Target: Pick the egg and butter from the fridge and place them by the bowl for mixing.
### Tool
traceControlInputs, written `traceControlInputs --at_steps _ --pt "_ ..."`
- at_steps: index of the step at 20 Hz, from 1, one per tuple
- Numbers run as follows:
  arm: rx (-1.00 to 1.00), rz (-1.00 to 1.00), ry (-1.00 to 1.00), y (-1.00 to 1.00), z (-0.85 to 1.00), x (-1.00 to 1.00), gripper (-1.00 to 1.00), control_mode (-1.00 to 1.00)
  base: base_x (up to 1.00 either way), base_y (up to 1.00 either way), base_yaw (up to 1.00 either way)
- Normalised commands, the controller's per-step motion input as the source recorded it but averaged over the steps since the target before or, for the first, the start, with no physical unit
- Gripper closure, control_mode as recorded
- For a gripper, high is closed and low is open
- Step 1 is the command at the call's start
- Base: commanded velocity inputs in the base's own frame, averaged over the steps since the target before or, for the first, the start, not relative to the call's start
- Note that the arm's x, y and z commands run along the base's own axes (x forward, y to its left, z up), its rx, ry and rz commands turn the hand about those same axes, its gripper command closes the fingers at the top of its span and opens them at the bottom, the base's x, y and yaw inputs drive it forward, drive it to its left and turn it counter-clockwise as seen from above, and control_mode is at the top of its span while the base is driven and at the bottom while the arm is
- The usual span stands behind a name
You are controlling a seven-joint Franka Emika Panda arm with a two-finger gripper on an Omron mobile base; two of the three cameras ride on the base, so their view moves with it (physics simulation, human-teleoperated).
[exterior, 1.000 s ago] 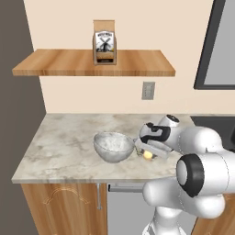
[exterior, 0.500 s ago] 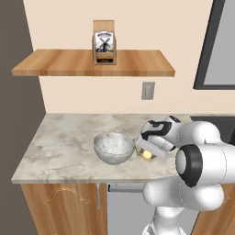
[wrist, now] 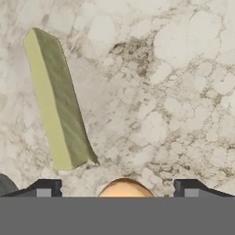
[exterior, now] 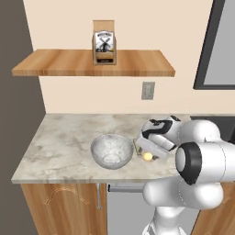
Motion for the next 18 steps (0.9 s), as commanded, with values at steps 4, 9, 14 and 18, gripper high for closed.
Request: traceControlInputs --at_steps 4,9,14,18 --pt "0.0 0.0 0.0 0.01 0.38 -0.03 -1.0 -1.0 0.0 0.0 0.0" --pt "-0.03 0.0 0.0 0.0 0.43 -0.12 -1.0 -1.0 0.0 0.0 0.0" --pt "-0.12 0.0 0.0 0.0 0.53 -0.2 -1.0 -1.0 0.0 0.0 0.0" --pt "-0.19 0.05 0.0 0.09 0.56 -0.34 -1.0 -1.0 0.0 0.0 0.0"
